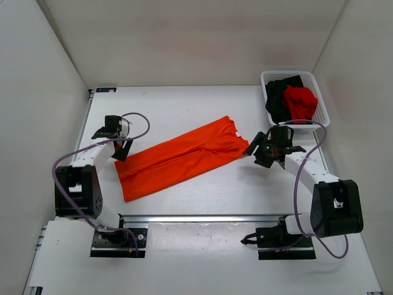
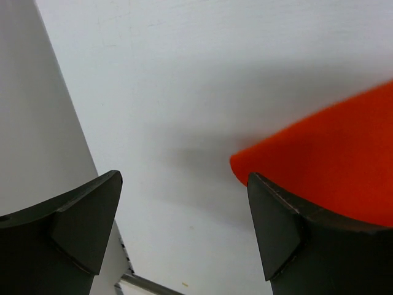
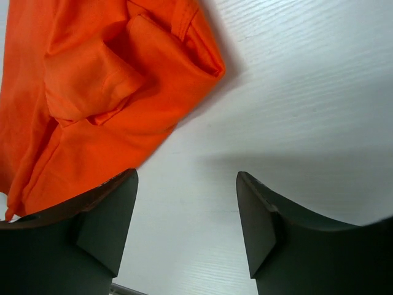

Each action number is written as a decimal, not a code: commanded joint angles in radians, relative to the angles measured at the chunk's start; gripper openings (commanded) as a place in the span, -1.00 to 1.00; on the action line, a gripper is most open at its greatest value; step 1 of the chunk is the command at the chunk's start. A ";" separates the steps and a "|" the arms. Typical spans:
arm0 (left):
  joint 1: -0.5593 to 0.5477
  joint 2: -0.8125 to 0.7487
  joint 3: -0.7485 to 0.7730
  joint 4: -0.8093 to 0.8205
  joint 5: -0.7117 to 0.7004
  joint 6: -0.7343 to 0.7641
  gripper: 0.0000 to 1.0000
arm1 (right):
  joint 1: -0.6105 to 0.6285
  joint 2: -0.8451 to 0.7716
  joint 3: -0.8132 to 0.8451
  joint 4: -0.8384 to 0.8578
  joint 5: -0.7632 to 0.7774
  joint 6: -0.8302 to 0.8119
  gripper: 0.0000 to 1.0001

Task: Fold and stack the t-shirts
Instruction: Rotate the tshirt 90 degrees

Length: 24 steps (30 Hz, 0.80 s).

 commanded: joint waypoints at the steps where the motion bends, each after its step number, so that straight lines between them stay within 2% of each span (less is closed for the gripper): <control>1: 0.076 0.072 0.071 -0.060 0.101 -0.075 0.87 | 0.023 0.013 -0.014 0.184 0.054 0.131 0.21; 5: 0.085 0.087 0.051 -0.042 0.173 -0.071 0.88 | 0.032 0.065 -0.006 0.192 0.131 0.181 0.18; 8: 0.090 0.101 0.051 -0.068 0.233 -0.083 0.85 | 0.006 0.128 -0.034 0.269 0.078 0.241 0.15; 14: 0.100 0.119 0.037 -0.076 0.227 -0.080 0.83 | 0.033 0.295 0.055 0.281 0.067 0.265 0.13; 16: 0.097 0.128 0.032 -0.079 0.225 -0.072 0.81 | 0.036 0.328 0.086 0.276 0.070 0.265 0.06; 18: 0.091 0.122 0.019 -0.079 0.210 -0.072 0.82 | 0.035 0.364 0.104 0.267 0.070 0.263 -0.07; 21: 0.090 0.116 0.008 -0.082 0.215 -0.074 0.80 | 0.021 0.405 0.115 0.302 0.031 0.262 -0.57; 23: 0.096 0.110 0.003 -0.091 0.216 -0.075 0.81 | 0.018 0.419 0.158 0.293 0.033 0.249 -1.00; 24: 0.091 0.109 0.003 -0.099 0.221 -0.072 0.81 | 0.018 0.433 0.173 0.295 0.039 0.239 -1.00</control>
